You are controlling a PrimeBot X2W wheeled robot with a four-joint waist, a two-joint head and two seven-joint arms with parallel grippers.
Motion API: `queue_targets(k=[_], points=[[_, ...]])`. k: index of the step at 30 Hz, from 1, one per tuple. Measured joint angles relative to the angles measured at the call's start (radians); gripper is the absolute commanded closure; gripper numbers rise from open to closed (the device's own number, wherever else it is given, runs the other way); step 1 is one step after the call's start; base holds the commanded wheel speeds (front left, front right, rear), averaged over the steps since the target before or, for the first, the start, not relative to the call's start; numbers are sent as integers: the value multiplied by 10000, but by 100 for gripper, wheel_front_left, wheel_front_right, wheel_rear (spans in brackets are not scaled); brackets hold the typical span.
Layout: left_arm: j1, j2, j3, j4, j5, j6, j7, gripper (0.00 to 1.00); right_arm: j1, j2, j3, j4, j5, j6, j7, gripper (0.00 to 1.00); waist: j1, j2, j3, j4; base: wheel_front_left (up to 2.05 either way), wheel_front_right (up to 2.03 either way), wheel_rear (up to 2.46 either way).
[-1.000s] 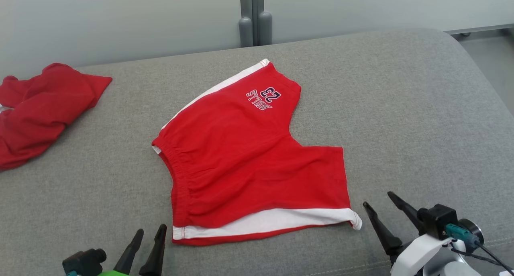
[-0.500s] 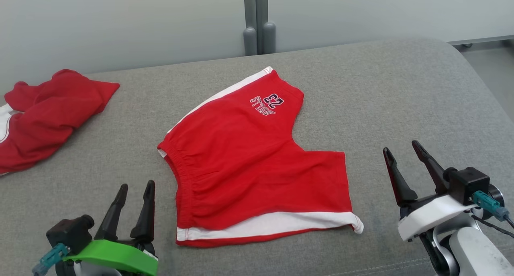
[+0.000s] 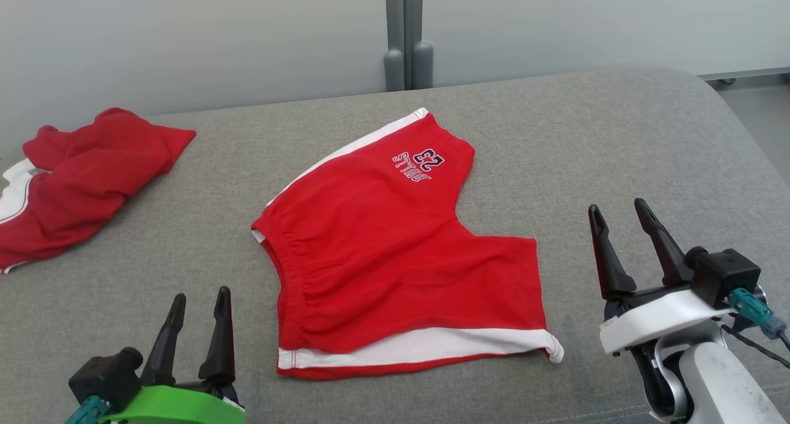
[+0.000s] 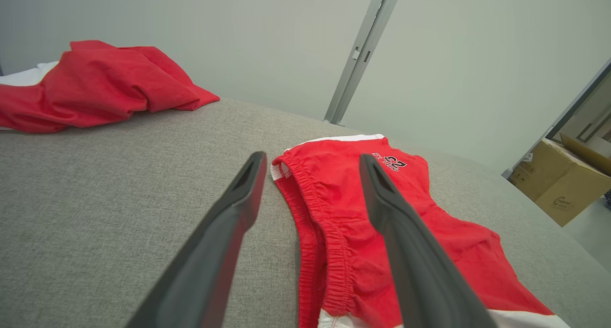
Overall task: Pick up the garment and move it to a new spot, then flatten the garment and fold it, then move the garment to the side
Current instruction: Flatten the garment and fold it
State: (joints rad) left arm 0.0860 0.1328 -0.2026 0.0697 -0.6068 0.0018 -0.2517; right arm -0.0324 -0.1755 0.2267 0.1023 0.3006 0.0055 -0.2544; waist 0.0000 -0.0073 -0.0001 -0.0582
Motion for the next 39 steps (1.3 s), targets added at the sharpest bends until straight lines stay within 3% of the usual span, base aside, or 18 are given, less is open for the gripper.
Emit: queue_targets(k=[7, 24, 39], points=[[478, -178, 232, -293, 443, 247, 0, 0, 249, 178, -244, -84, 10, -157, 0, 0, 0, 0, -55, 72, 0, 0, 0], [827, -270, 347, -723, 861, 247, 0, 0, 455, 272, -268, -63, -38, -144, 0, 0, 0, 0, -50, 110, 0, 0, 0], [1127, -362, -58, -387, 922, 46, 2, 0, 698, 378, -257, 205, -113, 136, 0, 0, 0, 0, 2, 103, 0, 0, 0]])
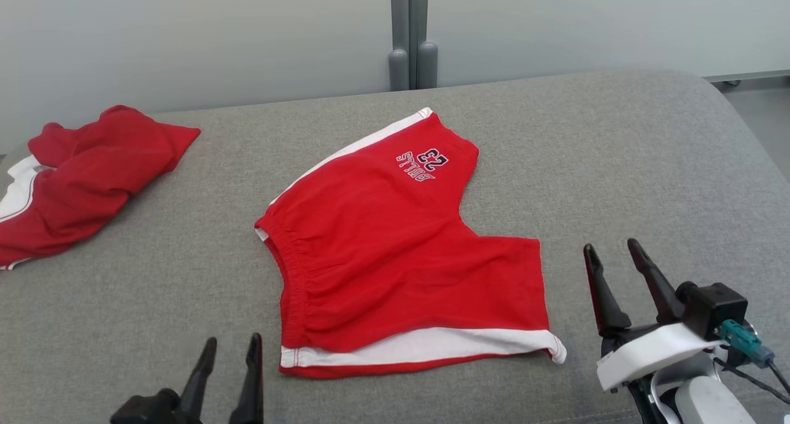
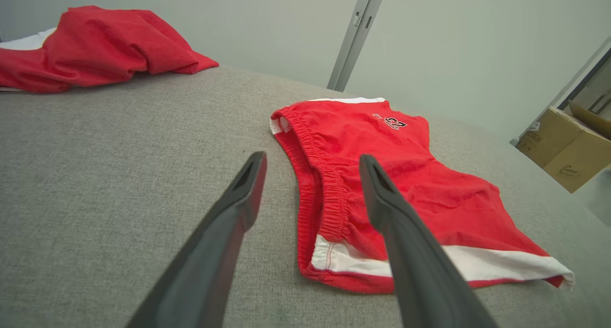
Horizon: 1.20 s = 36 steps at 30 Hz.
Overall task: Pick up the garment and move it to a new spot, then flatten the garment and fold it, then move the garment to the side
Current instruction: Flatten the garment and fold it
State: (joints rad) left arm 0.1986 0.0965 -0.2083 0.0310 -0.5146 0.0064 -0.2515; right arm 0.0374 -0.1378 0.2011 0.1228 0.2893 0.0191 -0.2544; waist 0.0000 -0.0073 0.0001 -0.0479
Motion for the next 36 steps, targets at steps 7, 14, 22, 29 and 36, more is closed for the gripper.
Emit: queue_targets(k=[7, 14, 22, 29, 36], points=[[82, -27, -711, 617, 2, -389, 376, 0, 360, -257, 464, 681, -2, 439, 2, 0, 0, 0, 174, -82, 0, 0, 0], [3, -48, -1083, 1388, 176, -594, 656, 0, 362, -228, 671, 1114, 2, 604, 2, 0, 0, 0, 411, -292, 0, 0, 0], [-612, -113, -1035, 1952, 176, -604, 640, 0, 356, -240, 1037, 1536, -4, 777, 2, 0, 0, 0, 682, -559, 0, 0, 0], [-809, -130, -888, 2560, 176, -604, 575, 0, 354, -236, 1078, 1881, -2, 811, 2, 0, 0, 0, 759, -668, 0, 0, 0], [-1152, -146, -876, 3003, 190, -608, 508, 0, 338, -174, 1289, 2336, 100, 867, 2, 0, 0, 0, 783, -729, 0, 0, 0]])
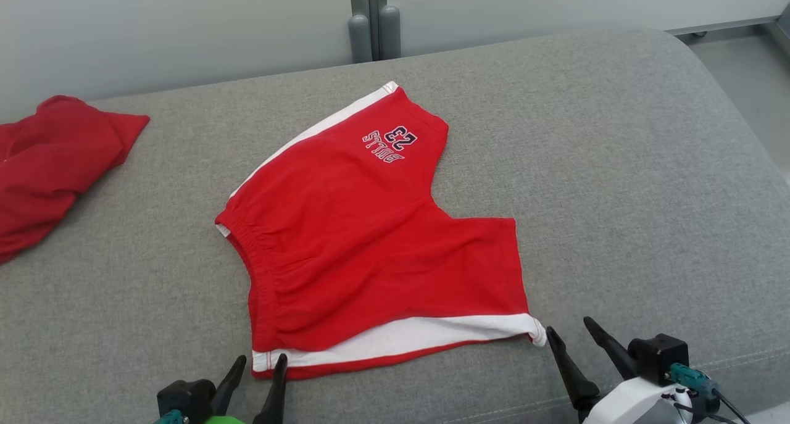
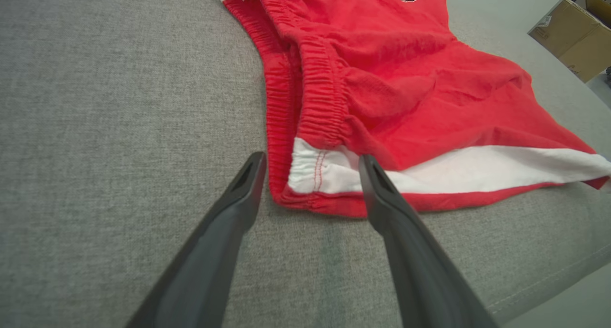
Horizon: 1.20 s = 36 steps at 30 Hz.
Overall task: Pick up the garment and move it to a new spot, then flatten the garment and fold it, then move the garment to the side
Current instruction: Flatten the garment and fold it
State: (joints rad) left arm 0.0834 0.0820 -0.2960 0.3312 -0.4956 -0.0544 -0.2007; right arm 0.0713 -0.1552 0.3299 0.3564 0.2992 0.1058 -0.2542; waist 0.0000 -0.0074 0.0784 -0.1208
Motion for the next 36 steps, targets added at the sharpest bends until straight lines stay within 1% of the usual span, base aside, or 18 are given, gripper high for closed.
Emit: queue_targets(k=[2, 9, 10, 12, 13, 14, 15, 16, 23, 30, 31, 32, 33, 34, 35, 36], points=[[-95, -6, -19, 134, 77, -38, -2, 0, -12, 19, 75, 176, 8, 81, 0, 0, 0, 0, 13, -17, 0, 0, 0], [-548, -31, -305, 441, 194, -161, -38, 0, -355, 295, 280, 644, 244, 84, 0, 0, 0, 0, 172, 20, 0, 0, 0], [-600, -31, -322, 489, 196, -165, -40, 7, -437, 339, 316, 704, 337, 86, 0, 0, 0, 0, 198, 34, 0, 0, 0], [-689, -31, -345, 539, 209, -174, -42, 52, -555, 357, 384, 790, 437, 88, 0, 0, 0, 0, 243, 63, 0, 0, 0], [-731, -33, -355, 594, 247, -211, -44, 64, -616, 353, 416, 859, 466, 90, 0, 0, 0, 0, 262, 81, 0, 0, 0], [-764, -36, -364, 650, 251, -247, -65, 71, -657, 349, 431, 905, 468, 102, 0, 0, 0, 0, 277, 96, 0, 0, 0], [-794, -36, -387, 702, 251, -247, -75, 91, -677, 349, 437, 947, 497, 125, 0, 0, 0, 0, 293, 111, 0, 0, 0], [-822, -38, -405, 746, 251, -259, -79, 100, -683, 349, 454, 1003, 552, 174, 0, 0, 0, 0, 311, 128, 0, 0, 0], [-840, -42, -416, 836, 249, -345, -178, 100, -741, 359, 723, 1394, 965, 174, 0, 0, 0, 0, 357, 201, 0, 0, 0], [-859, -44, -336, 869, 238, -378, -217, 100, -895, 387, 1388, 1404, 1716, 174, 0, 0, 0, 0, 386, 281, 0, 0, 0], [-865, -44, -336, 888, 238, -397, -219, 100, -916, 378, 1450, 1404, 1795, 174, 0, 2, 0, 0, 391, 294, 0, 0, 0], [-871, -44, -336, 911, 238, -424, -219, 100, -947, 366, 1515, 1404, 1850, 174, 0, 13, 0, 0, 396, 307, 0, 0, 0], [-881, -44, -336, 938, 238, -426, -221, 100, -1000, 353, 1576, 1404, 1898, 174, 0, 28, 0, 0, 400, 319, 0, 0, 0], [-895, -44, -336, 966, 238, -426, -228, 100, -1065, 345, 1618, 1400, 1942, 174, 0, 51, 0, 0, 405, 333, 0, 0, 0], [-900, -44, -336, 997, 238, -426, -295, 100, -1115, 332, 1643, 1381, 1964, 174, 0, 58, 0, 0, 409, 344, 0, 0, 0], [-908, -44, -336, 1022, 238, -428, -297, 100, -1158, 307, 1662, 1358, 1969, 174, 0, 62, 0, 0, 412, 353, 0, 0, 0]])
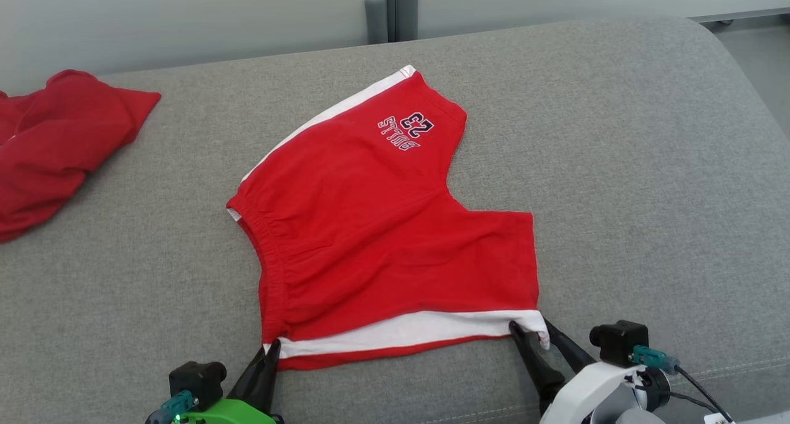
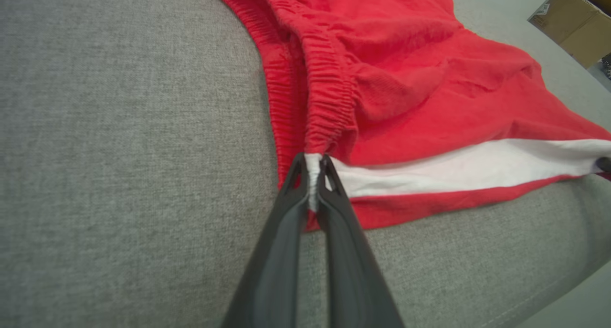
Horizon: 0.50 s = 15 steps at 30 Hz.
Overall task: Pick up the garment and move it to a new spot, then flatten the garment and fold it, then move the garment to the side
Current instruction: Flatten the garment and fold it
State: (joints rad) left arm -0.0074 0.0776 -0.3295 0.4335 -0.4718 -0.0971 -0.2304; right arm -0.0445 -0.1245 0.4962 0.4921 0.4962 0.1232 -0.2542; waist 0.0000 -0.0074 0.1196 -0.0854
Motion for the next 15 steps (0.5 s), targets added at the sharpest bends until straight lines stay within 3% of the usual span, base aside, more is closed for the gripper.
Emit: queue_targets(k=[6, 7, 8, 15], points=[[-133, 0, 29, 65, 0, -8, -8, 100, -169, -186, 50, -213, 148, 0, 0, 91, 0, 0, 2, 21, 0, 0, 0], [-133, 0, 29, 65, 0, -8, -8, 100, -169, -186, 50, -213, 148, 0, 0, 91, 0, 0, 2, 21, 0, 0, 0], [-135, 0, 38, 71, -2, -10, -8, 100, -177, -249, 50, -238, 157, 0, 0, 100, 0, 0, 1, 20, 0, 0, 0], [-139, -13, 117, 48, -100, -42, -94, 100, -266, -623, -59, -591, 128, 12, 2, 100, 0, 0, -27, -17, 0, 0, 0]])
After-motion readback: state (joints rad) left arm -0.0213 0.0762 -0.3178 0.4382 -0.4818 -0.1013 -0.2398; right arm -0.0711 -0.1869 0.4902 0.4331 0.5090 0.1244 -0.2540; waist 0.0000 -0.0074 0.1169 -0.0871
